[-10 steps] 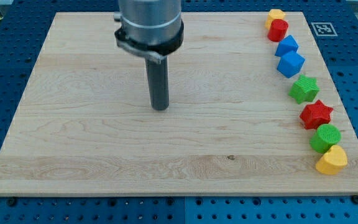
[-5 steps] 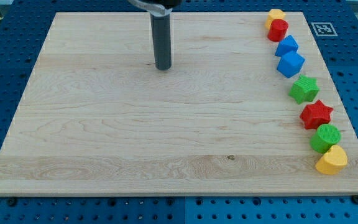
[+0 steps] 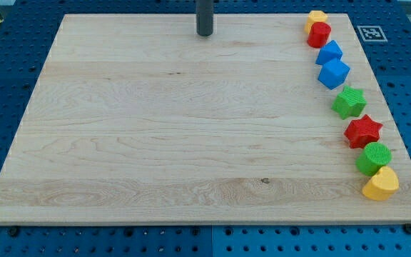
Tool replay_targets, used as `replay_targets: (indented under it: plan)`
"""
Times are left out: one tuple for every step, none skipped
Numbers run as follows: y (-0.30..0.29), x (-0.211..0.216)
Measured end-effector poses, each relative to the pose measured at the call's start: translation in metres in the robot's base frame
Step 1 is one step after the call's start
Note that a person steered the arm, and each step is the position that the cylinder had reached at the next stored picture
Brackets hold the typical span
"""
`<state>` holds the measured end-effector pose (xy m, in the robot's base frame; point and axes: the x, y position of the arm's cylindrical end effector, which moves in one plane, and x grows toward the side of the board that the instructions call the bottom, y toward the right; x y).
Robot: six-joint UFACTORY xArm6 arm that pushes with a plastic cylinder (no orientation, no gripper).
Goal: Move the red circle to the left
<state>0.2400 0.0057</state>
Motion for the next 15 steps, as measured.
replay_targets:
  plan:
    - [0.052,-0.028]
    - [0.102,-0.048]
    - [0.101,-0.047]
    - [0.107,-0.049]
    - [0.114,-0.049]
    - [0.140,-0.049]
    - [0.166,-0.048]
    - [0.193,-0.048]
    - [0.239,-0.048]
    - [0.279,-0.046]
    - [0.279,-0.006]
    - [0.271,0.044]
    - [0.271,0.045]
    - [0.265,0.034]
    - [0.260,0.027]
